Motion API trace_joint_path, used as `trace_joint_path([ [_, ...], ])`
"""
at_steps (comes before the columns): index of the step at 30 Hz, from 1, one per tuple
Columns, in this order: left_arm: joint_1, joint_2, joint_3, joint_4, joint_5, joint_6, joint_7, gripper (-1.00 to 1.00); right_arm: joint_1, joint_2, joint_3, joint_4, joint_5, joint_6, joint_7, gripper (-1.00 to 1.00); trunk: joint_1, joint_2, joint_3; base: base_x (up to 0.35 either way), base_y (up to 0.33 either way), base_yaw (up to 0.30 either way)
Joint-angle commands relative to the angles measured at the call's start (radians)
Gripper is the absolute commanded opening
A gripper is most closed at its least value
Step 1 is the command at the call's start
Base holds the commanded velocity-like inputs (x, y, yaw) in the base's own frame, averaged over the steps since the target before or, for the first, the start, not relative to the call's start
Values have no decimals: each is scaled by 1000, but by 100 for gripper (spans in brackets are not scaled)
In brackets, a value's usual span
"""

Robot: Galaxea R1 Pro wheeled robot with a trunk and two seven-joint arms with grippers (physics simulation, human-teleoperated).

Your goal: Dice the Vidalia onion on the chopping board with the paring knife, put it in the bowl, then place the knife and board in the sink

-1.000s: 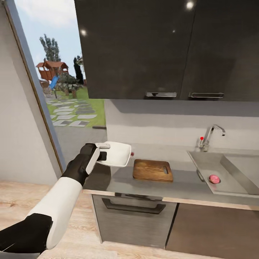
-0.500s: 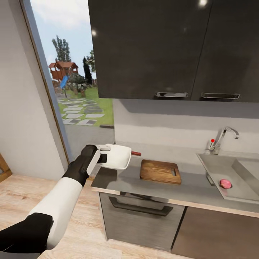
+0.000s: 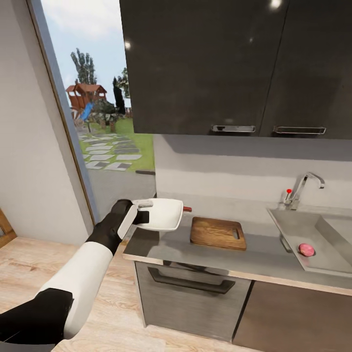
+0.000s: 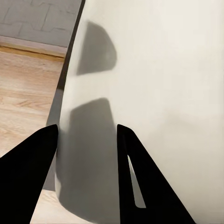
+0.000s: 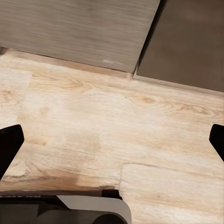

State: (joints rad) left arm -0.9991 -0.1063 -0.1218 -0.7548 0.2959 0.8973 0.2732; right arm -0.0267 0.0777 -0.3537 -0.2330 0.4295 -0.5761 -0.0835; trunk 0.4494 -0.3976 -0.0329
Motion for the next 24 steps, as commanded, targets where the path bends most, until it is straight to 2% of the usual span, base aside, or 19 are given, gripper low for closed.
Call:
trace_joint_path([
  [1,-1,0,-2,5,12,-3,9,-100,-1,0,-4,1,11,-2,-7,100,1,-2,-2,0,0,0],
  [24,-1,0,-2,18,12,-21,9,-100,-1,0,-4,1,11,-2,-7,100,1,-2,-8,0,0,0],
])
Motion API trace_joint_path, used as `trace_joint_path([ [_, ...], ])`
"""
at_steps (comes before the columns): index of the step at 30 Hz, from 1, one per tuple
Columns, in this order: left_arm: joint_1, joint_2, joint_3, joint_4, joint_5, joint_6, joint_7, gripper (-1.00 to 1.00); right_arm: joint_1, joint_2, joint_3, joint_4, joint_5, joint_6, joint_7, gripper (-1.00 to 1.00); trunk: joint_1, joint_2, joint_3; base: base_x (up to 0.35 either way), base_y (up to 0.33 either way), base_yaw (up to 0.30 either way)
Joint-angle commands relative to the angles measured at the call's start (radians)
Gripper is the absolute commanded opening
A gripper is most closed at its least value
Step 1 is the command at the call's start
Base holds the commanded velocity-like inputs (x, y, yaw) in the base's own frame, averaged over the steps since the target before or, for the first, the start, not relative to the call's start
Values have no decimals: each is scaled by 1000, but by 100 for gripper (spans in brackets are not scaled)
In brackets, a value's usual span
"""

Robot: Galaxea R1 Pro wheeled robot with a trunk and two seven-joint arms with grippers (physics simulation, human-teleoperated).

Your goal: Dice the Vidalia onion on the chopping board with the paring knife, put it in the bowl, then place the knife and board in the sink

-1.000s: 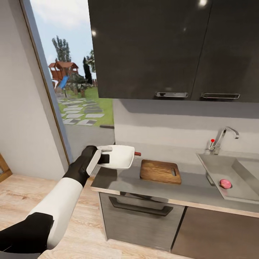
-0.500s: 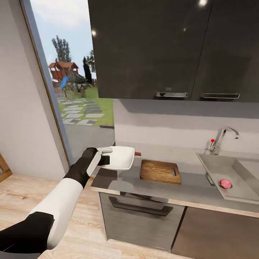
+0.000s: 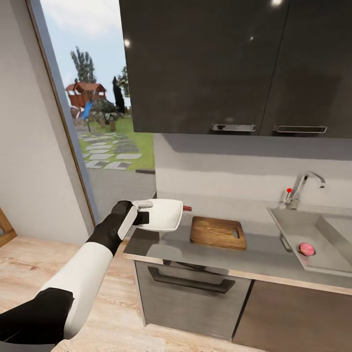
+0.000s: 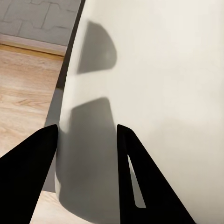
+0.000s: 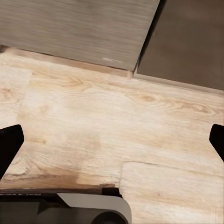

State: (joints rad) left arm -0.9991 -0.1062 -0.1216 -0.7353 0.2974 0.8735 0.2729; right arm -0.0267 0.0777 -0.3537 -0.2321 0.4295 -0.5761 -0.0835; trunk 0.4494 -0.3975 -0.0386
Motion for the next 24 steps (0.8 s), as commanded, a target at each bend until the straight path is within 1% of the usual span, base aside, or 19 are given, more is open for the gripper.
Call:
trace_joint_path([
  [1,-1,1,-3,-1,11,2,9,-100,-1,0,-4,0,11,-2,-7,100,1,-2,-3,0,0,0],
  [12,-1,0,-3,15,11,2,9,-100,-1,0,-4,2,11,-2,-7,100,1,-2,-16,5,0,0],
  [17,-1,0,-3,16,11,2,9,-100,-1,0,-4,2,11,-2,-7,100,1,-2,-21,130,0,0],
  [24,-1,0,-3,16,11,2,9,-100,-1,1,-4,2,11,-2,-7,100,1,-2,-23,140,0,0],
])
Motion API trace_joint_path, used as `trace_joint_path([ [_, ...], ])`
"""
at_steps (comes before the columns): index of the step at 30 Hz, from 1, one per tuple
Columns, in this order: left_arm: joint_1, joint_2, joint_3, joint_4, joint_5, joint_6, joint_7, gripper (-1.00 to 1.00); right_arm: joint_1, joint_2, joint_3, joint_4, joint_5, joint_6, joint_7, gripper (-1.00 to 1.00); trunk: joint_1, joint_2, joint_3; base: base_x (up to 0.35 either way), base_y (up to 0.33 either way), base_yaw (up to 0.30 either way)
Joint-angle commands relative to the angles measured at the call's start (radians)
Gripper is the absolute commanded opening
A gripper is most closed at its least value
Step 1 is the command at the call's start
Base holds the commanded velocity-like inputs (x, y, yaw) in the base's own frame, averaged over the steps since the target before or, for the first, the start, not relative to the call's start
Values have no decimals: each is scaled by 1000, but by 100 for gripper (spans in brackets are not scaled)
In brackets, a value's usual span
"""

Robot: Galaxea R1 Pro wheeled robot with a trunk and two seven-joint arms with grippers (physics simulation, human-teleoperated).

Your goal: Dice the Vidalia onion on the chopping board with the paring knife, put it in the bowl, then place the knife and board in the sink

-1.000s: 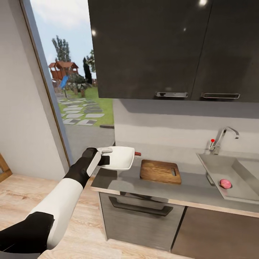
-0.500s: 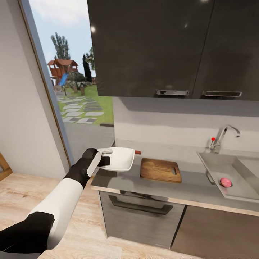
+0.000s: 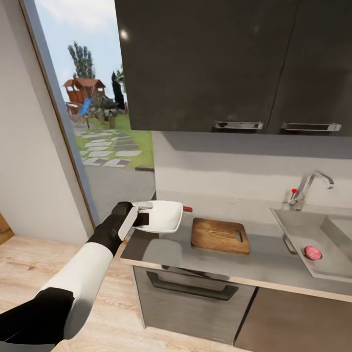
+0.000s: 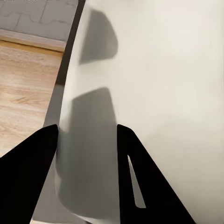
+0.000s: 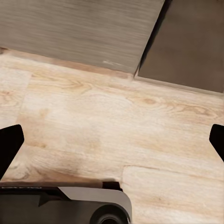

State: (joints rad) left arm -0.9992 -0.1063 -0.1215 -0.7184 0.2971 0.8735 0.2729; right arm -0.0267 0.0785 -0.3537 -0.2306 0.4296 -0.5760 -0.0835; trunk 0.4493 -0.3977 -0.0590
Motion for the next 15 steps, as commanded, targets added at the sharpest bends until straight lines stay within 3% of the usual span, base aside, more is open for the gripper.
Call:
trace_joint_path([
  [1,-1,0,-3,-1,11,2,9,-100,-1,1,-4,0,11,-2,-7,100,1,-2,-2,39,0,0],
  [15,-1,0,-4,4,11,2,9,-100,-1,1,-4,0,11,-2,-7,100,1,-2,-3,5,0,0],
])
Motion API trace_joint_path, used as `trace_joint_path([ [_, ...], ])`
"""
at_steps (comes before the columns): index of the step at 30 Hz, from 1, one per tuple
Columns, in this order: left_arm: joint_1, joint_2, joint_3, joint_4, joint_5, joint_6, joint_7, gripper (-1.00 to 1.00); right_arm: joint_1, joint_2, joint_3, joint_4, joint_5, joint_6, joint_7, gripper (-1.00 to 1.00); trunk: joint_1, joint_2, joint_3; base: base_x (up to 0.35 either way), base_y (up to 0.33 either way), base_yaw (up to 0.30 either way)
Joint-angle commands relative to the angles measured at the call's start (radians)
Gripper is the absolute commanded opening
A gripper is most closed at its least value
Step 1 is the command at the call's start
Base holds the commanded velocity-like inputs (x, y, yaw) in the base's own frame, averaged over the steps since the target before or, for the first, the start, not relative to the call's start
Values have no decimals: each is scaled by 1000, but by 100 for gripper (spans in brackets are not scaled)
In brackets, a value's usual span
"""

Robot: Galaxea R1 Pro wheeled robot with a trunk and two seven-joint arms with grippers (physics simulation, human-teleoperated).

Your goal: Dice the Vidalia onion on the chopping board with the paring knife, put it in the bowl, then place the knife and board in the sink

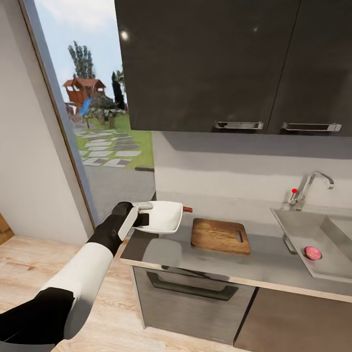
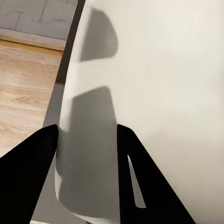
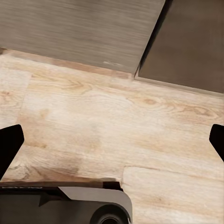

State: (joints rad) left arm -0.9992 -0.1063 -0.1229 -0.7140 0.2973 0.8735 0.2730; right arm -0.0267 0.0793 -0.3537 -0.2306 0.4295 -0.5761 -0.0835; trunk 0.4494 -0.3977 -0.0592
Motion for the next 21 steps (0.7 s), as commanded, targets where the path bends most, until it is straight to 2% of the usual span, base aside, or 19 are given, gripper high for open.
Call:
trace_joint_path([
  [1,-1,0,-3,0,11,2,9,-100,-1,0,-4,0,11,-2,-7,100,1,-2,-3,0,0,0],
  [21,-1,0,-3,16,11,2,9,-100,-1,1,-4,0,11,-2,-7,100,1,-2,-18,0,0,0],
])
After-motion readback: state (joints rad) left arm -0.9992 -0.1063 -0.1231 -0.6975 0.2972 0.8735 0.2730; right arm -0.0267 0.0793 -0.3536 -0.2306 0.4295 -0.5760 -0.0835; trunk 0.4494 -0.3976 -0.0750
